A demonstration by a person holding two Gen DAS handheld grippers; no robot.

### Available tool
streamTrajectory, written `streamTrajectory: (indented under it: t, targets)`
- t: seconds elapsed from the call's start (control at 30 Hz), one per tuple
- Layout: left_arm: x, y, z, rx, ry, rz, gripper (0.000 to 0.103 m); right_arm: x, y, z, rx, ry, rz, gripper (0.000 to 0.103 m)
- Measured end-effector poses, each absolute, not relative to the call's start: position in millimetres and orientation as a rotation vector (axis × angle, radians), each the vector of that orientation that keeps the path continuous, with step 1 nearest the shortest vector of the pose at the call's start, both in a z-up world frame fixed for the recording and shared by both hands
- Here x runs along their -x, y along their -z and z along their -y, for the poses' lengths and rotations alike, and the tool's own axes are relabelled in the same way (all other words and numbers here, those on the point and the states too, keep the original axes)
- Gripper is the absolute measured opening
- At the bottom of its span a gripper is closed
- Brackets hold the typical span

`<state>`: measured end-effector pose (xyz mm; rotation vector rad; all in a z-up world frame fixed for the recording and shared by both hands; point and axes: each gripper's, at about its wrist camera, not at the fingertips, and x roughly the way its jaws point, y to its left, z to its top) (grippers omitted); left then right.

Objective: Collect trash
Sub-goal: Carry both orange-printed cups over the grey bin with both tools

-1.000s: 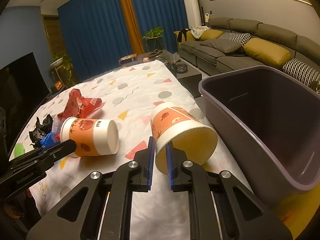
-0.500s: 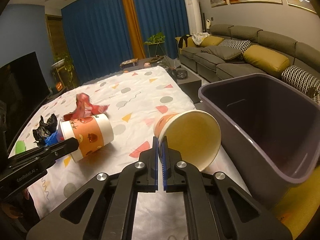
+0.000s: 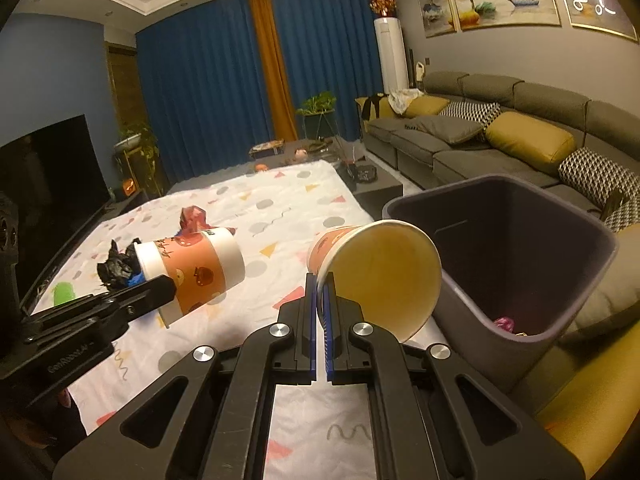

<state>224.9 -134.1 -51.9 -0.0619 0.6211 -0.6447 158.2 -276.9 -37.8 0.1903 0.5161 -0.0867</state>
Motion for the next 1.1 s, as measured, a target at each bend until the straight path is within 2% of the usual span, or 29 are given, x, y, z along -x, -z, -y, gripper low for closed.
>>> streamTrajectory:
  t: [0.67, 1.1]
  targets:
    - [-203.6, 13.5, 217.8, -0.004, 0.769, -0.552, 0.002, -115.6, 8.8, 333.5, -0.201, 0.214, -0.433, 0.004]
    - [-233.6, 32.4, 293.9, -0.018, 0.865, -0.597, 0.002, -126.1, 31.1, 386.6, -0.224, 0.301, -0.486, 0.004]
